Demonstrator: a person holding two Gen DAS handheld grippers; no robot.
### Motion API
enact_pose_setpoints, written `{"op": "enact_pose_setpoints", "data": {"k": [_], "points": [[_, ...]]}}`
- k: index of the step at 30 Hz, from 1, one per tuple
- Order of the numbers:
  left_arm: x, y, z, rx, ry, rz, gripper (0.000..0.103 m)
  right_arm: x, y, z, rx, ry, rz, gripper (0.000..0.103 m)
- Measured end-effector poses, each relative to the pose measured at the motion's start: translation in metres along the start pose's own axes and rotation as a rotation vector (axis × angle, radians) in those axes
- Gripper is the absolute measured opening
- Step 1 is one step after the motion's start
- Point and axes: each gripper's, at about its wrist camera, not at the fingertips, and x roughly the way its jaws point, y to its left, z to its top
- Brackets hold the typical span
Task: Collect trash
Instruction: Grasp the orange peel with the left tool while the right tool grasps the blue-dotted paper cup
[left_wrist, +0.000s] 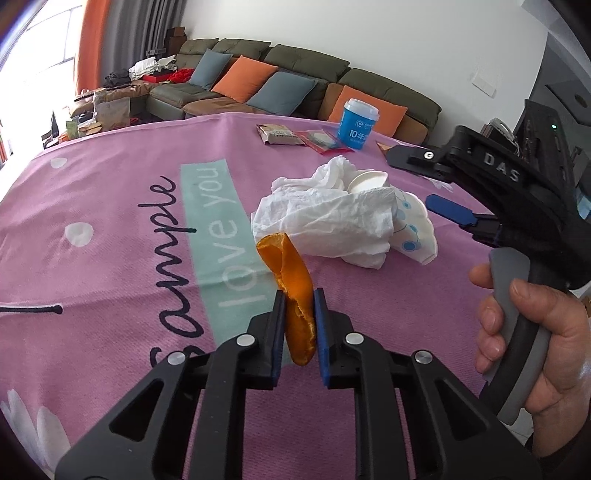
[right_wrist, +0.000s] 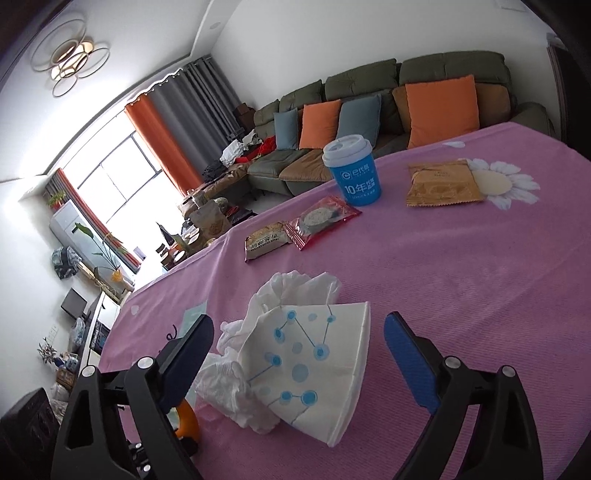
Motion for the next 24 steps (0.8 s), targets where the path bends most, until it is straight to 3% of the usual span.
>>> {"op": "enact_pose_setpoints", "data": {"k": [6, 14, 18, 24], "points": [[0.002, -0.002, -0.002, 0.01, -0.001, -0.04, 0.015, 0.019, 0.003, -0.002, -0.003, 0.04, -0.075, 0.075], [0.0, -0.002, -0.004, 0.017, -0.015, -0.056, 0.015, 0.021, 0.014, -0.003, -0.082, 0.039, -0.128, 0.071], [-0.003, -0.002, -0.006, 0.021, -0.022, -0.054, 0.015, 0.015, 0.013, -0.003, -0.079, 0.027, -0.123, 0.064], [-0.003, -0.005, -0.006, 0.034, -0.03, -0.048, 0.015, 0.001, 0.006, 0.0, -0.087, -0.006, -0.142, 0.064]]}}
